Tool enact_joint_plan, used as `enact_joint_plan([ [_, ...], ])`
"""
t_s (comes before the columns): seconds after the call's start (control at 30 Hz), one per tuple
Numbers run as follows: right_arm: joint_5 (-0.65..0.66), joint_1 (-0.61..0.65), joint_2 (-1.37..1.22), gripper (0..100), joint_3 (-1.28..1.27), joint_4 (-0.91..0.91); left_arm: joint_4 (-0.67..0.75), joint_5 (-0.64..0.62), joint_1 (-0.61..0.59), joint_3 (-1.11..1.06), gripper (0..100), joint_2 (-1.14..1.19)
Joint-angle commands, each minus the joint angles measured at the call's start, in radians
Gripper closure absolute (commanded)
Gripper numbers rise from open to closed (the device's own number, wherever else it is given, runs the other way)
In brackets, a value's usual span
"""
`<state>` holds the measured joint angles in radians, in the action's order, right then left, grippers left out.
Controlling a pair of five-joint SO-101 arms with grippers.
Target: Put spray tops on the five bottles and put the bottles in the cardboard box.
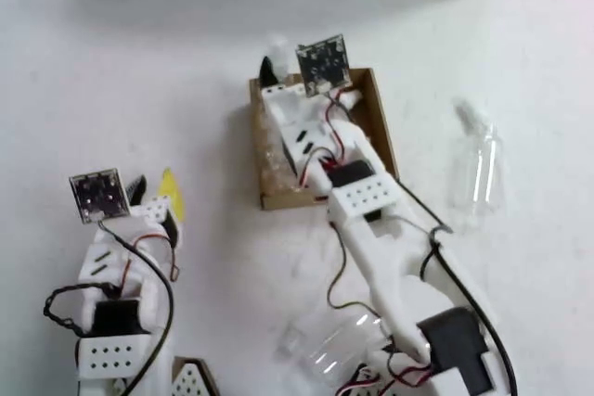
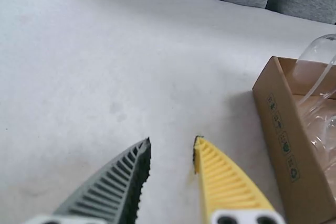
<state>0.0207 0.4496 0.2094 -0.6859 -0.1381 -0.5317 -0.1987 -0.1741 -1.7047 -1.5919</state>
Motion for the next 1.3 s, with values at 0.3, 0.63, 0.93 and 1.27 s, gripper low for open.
enact_joint_plan([
  [0.3,-0.321,-0.173,0.363,84.8,-0.031,0.280,0.031,-0.005,-0.010,0.006,86,0.013],
  [0.63,-0.548,-0.243,0.361,84.8,0.221,0.762,0.029,-0.005,-0.010,0.006,86,0.015],
  [0.93,-0.554,-0.245,0.361,86.9,0.253,0.851,0.028,-0.005,-0.012,0.006,86,0.015],
  [1.27,-0.545,-0.275,0.315,93.3,0.272,0.854,0.028,-0.005,-0.012,0.006,86,0.015],
])
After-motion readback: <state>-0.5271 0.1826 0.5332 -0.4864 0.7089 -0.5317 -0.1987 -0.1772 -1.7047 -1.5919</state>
